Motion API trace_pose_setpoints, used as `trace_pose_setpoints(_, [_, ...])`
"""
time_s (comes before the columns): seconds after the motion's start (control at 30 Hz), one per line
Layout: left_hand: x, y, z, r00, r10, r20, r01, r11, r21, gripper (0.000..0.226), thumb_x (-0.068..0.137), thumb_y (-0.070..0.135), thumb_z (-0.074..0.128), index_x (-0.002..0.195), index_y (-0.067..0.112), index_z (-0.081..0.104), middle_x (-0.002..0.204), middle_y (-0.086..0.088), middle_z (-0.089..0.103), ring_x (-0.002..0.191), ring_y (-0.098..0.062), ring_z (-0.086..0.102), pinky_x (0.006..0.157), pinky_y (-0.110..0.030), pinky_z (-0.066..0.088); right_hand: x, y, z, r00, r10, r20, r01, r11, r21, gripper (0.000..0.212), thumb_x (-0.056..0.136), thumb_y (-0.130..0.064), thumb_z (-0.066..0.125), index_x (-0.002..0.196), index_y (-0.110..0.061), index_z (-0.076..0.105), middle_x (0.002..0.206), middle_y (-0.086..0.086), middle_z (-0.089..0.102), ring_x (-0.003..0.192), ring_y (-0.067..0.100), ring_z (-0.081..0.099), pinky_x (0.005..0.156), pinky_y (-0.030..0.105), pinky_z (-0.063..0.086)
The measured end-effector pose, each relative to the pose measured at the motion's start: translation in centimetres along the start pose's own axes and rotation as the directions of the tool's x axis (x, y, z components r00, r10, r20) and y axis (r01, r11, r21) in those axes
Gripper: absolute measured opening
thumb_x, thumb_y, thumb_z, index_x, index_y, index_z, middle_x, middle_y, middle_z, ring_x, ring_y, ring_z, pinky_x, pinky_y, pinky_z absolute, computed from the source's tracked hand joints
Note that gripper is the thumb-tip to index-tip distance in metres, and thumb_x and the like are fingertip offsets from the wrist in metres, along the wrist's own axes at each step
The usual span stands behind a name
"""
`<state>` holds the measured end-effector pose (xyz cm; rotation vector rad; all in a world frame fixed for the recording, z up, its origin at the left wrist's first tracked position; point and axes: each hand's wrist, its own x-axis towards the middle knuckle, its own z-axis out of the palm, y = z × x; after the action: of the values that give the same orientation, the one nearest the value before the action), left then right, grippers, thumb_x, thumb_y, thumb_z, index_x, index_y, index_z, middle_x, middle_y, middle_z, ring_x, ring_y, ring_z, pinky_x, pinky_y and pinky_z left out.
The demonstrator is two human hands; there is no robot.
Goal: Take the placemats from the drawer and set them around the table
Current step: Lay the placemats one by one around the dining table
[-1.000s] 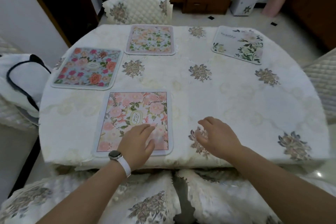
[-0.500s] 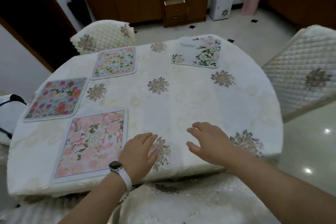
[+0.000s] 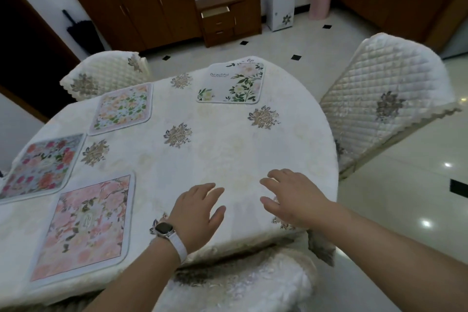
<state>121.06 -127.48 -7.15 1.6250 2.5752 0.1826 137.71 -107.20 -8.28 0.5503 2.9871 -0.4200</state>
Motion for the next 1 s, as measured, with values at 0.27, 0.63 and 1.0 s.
trace_pose_setpoints(0.27, [2.4,0.3,1.3,0.994,0.107,-0.023,-0.108,0.993,-0.044,0.042,0.091,0.044,0.052,0.128,0.025,0.058,0.132,0.0,0.06,0.119,-0.025,0.057,0.093,-0.043,0.047,-2.0,-0.3,-1.7,0.992,0.125,-0.019,-0.125,0.992,-0.023,0.051,0.096,-0.052,0.037,0.138,-0.026,0.049,0.141,-0.002,0.049,0.123,0.019,0.045,0.098,0.035,0.037])
trace_pose_setpoints(0.63, [6.6,6.8,2.9,0.957,0.289,-0.036,-0.292,0.945,-0.148,0.042,0.092,0.042,0.053,0.129,0.023,0.059,0.134,-0.003,0.059,0.121,-0.027,0.054,0.095,-0.044,0.044,-8.1,4.8,-2.8,0.915,0.4,-0.06,-0.399,0.917,0.029,0.055,0.094,-0.058,0.037,0.139,-0.028,0.048,0.138,-0.006,0.05,0.122,0.017,0.046,0.099,0.037,0.042])
trace_pose_setpoints(1.0, [15.2,18.9,4.5,0.951,0.307,0.042,-0.303,0.949,-0.083,0.048,0.093,0.048,0.041,0.133,0.024,0.055,0.138,-0.002,0.055,0.124,-0.025,0.05,0.098,-0.043,0.044,-11.4,19.5,-5.6,0.874,0.478,-0.086,-0.464,0.874,0.146,0.06,0.087,-0.058,0.033,0.131,-0.024,0.056,0.132,-0.001,0.054,0.118,0.022,0.05,0.096,0.039,0.043])
